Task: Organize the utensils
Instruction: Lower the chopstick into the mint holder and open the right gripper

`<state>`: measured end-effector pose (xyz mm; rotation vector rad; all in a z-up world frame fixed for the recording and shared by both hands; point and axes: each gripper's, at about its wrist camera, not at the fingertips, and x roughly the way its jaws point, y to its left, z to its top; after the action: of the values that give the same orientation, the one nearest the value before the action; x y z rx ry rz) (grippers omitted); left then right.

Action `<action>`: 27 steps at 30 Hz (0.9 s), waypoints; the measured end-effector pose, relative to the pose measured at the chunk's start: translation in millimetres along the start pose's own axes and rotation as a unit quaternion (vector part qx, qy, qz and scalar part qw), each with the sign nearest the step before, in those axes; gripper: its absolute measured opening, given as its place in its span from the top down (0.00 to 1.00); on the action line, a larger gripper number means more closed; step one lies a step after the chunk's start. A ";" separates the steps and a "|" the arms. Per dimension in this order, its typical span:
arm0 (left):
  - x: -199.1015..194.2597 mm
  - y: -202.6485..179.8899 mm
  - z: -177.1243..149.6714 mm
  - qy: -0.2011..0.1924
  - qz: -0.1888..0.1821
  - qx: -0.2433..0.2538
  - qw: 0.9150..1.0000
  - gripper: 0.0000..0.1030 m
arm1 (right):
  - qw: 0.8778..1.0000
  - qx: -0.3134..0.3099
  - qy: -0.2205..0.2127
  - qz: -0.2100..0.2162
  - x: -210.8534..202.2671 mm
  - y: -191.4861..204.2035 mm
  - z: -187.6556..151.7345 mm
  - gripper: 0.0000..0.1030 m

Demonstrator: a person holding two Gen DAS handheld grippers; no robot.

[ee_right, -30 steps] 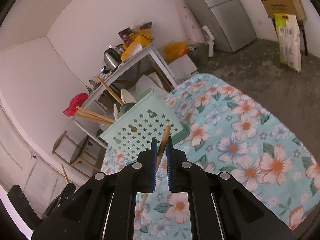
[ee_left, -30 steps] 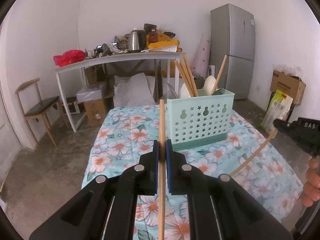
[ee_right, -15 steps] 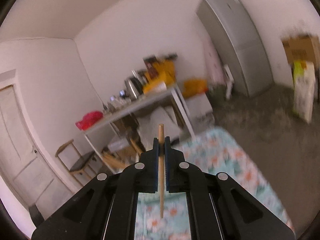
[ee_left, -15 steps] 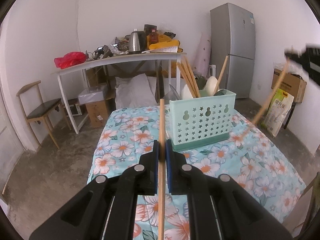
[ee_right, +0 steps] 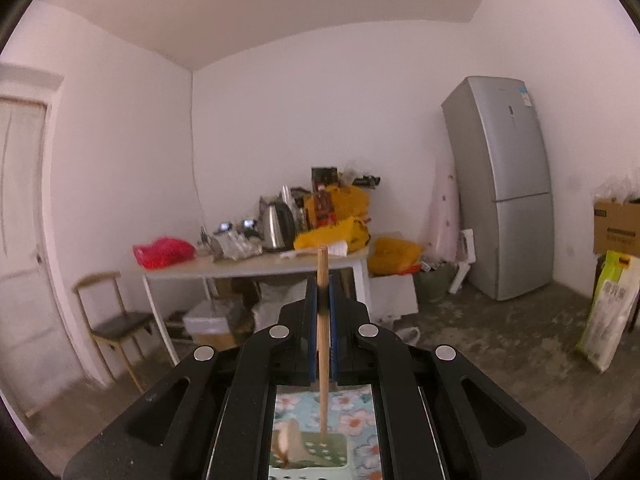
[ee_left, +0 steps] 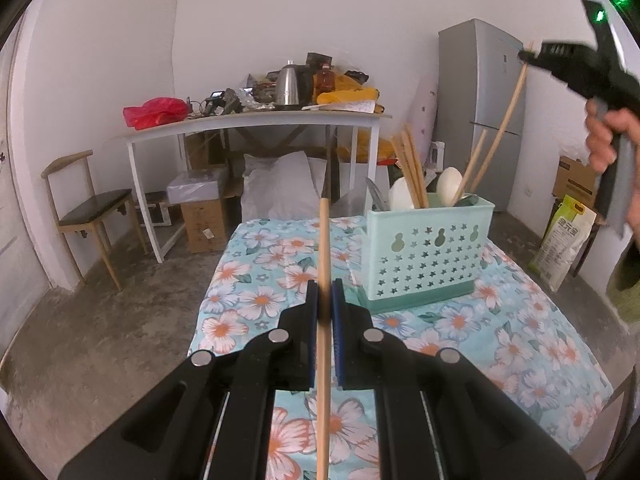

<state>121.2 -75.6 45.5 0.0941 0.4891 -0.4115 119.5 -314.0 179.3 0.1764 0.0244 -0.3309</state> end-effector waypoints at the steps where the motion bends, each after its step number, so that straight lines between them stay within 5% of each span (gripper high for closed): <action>1: 0.7 1.2 -0.3 0.000 0.000 -0.001 1.000 0.94 | 1.000 -0.002 0.004 -0.001 4.7 0.2 -5.0 0.97; 9: 6.9 4.2 -0.5 0.001 -0.008 -0.005 1.000 0.94 | 0.997 0.020 0.069 0.014 28.7 -11.3 -50.5 0.95; 27: 1.0 1.9 4.1 -0.005 -0.043 -0.026 0.999 0.94 | 0.987 0.113 0.109 0.043 -36.6 -40.1 -63.3 0.82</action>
<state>124.6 -74.9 48.7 0.0210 0.4944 -0.4823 72.1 -328.4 112.2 0.4368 0.1963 -0.2254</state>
